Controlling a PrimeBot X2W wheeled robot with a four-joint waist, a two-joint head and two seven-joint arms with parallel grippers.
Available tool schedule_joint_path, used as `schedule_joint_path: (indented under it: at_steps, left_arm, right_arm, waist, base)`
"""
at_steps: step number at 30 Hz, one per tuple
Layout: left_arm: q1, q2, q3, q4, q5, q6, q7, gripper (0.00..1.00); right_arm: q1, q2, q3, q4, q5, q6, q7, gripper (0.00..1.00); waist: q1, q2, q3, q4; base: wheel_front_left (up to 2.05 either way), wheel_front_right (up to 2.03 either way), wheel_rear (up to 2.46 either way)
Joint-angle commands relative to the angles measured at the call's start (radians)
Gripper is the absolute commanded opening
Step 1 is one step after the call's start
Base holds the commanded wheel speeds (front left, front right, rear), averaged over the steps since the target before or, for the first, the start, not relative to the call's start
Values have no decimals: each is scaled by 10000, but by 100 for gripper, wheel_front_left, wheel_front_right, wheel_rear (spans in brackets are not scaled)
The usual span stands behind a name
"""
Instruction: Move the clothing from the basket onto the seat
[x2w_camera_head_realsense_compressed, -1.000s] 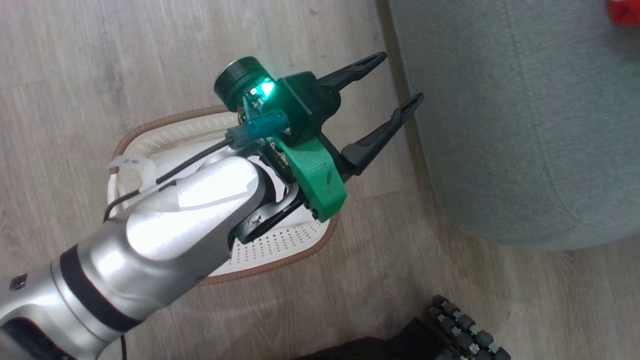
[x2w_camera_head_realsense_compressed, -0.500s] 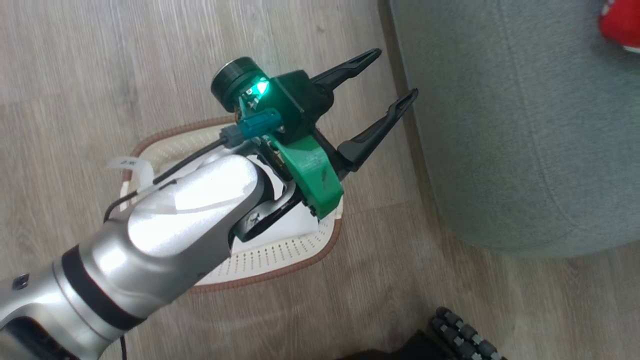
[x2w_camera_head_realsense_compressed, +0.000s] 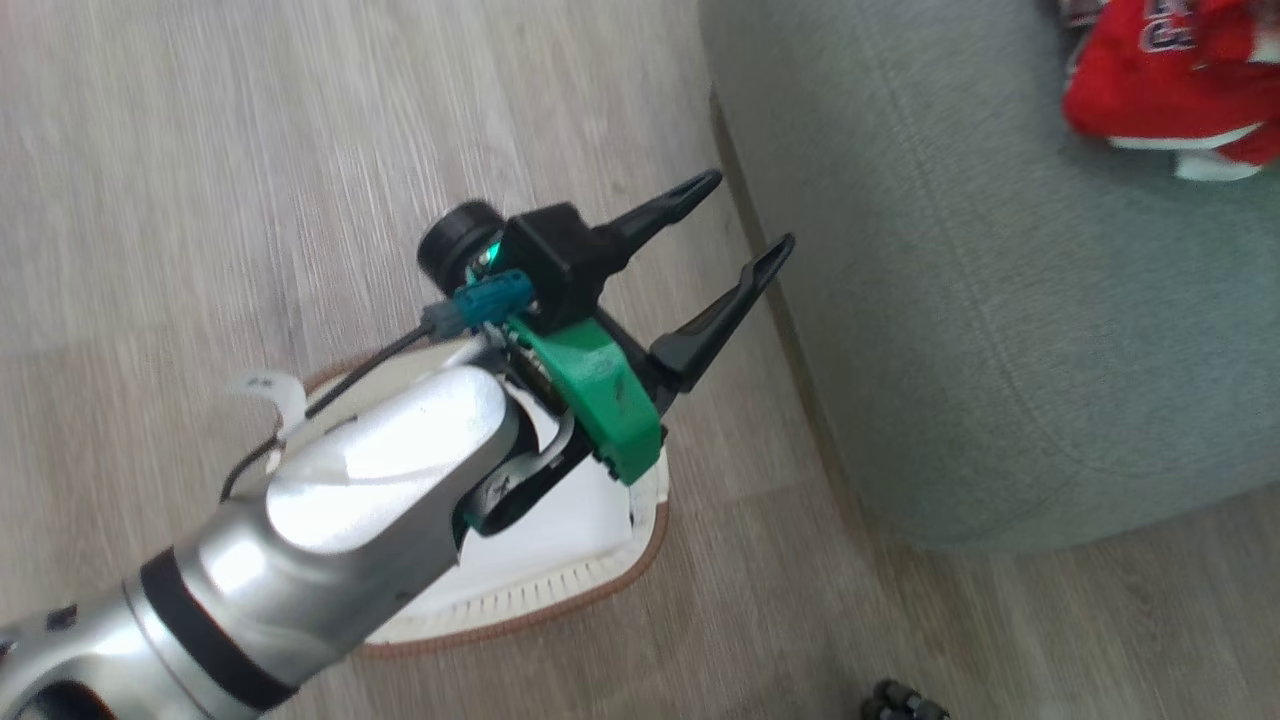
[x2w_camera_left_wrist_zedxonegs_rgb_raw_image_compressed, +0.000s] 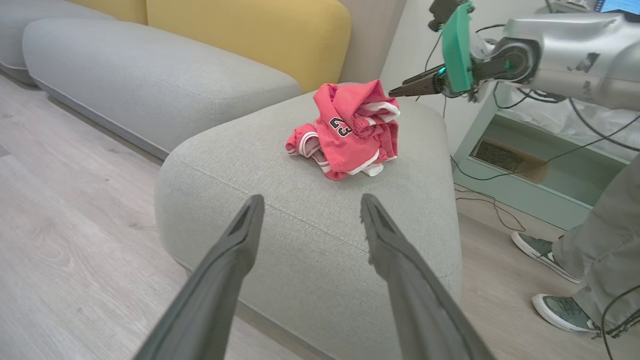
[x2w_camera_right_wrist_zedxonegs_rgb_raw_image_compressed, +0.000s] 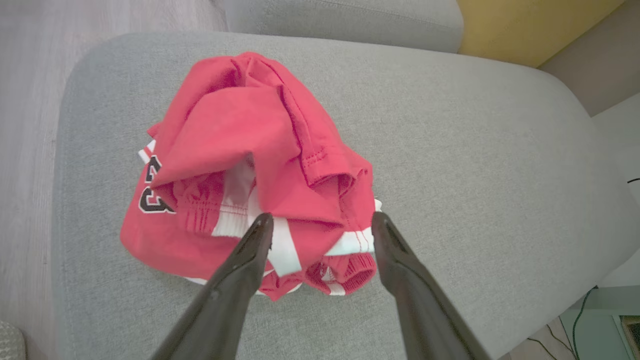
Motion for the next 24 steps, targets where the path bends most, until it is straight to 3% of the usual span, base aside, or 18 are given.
schedule_joint_path:
  at_steps: [1,14,24]
  left_arm:
    - [-36,174,437,-205,-84,56,-143,100]
    - [1185,425,969,-212,-557,656,-835,100]
    - [2054,883,1549,-407,-743,1055,-1069,100]
  right_arm:
    - [181,-497,115,-543,256,-4,49,100]
    - [1833,-1389,188,-3824,1787,-4,-1277,100]
    - [4176,-1245,-1506,-5736,2098,-4,-2954,100]
  waist:
    - [1,0,-567,-200]
    - [1,0,-2461,180]
    - [1,0,-3378,1044]
  base:
    - [0,0,0]
    - [0,0,0]
    - [0,0,0]
